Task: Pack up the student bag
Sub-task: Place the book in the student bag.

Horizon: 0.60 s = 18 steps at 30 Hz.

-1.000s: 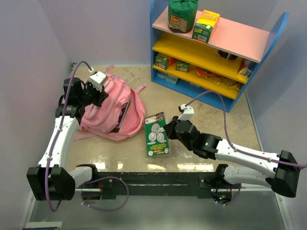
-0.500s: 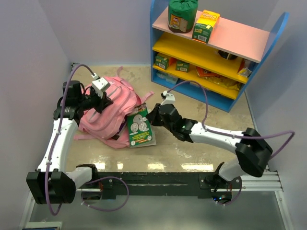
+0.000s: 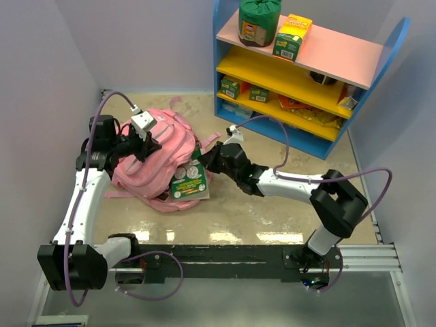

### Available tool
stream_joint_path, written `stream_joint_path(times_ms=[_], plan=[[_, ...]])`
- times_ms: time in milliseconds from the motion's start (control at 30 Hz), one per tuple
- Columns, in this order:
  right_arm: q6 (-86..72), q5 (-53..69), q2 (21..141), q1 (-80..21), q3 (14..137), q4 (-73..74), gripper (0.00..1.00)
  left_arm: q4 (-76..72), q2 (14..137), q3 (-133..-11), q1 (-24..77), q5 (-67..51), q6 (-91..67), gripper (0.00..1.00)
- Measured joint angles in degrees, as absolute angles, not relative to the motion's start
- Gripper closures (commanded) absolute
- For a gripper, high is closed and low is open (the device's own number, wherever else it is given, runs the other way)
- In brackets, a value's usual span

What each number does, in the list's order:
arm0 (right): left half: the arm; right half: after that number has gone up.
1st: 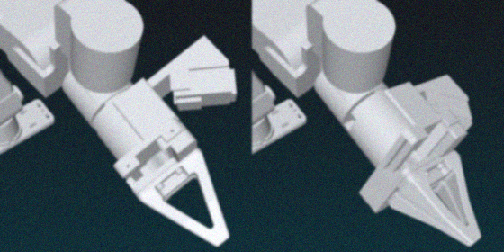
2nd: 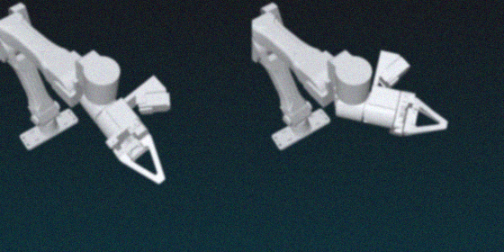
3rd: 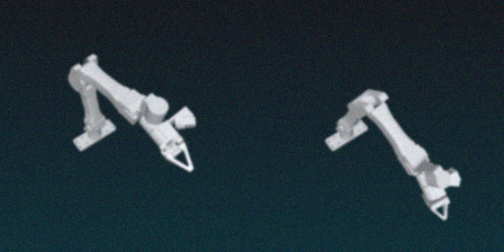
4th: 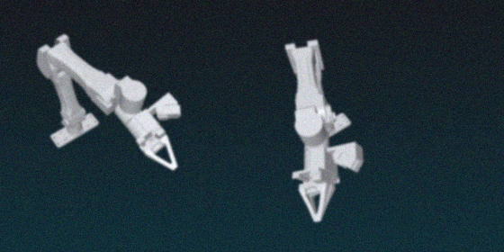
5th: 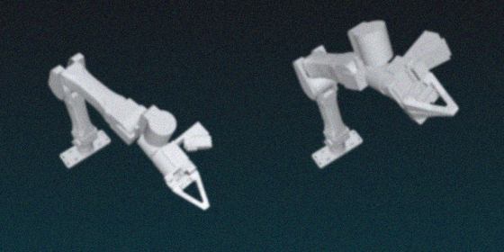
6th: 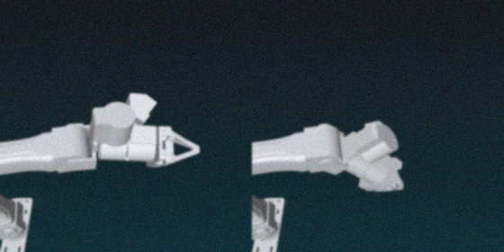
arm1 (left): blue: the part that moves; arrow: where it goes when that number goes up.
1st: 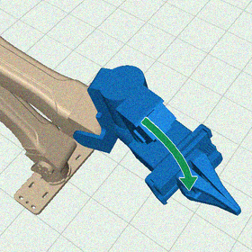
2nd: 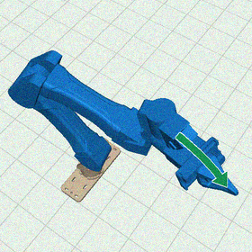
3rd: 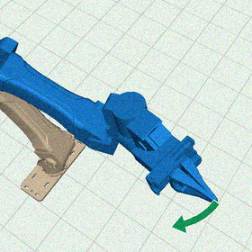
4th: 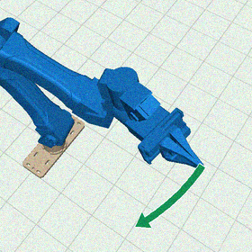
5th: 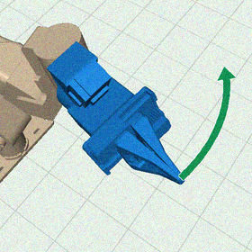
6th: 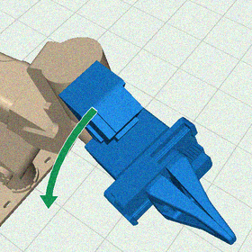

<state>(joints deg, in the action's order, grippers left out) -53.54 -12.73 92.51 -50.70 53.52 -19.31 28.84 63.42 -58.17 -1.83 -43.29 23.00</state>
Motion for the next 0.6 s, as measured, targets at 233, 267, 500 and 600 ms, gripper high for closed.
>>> stream_joint_path(times_ms=[233,267,500,600], plan=[[-58.8,-15.8,104.0,-50.2,62.0,-21.8,1.00,28.7,63.4,-58.2,-1.8,-43.7,21.6,1.00],[-59.3,-16.4,105.5,-50.1,63.2,-22.1,1.00,28.7,63.4,-58.2,-1.8,-43.8,21.6,1.00],[-63.2,-21.1,108.0,-51.2,65.8,-22.4,1.00,28.3,63.4,-58.2,-1.8,-44.0,21.2,1.00],[-63.6,-23.2,109.2,-53.0,67.7,-21.6,1.00,27.0,63.4,-57.7,-1.8,-44.3,19.4,1.00]])
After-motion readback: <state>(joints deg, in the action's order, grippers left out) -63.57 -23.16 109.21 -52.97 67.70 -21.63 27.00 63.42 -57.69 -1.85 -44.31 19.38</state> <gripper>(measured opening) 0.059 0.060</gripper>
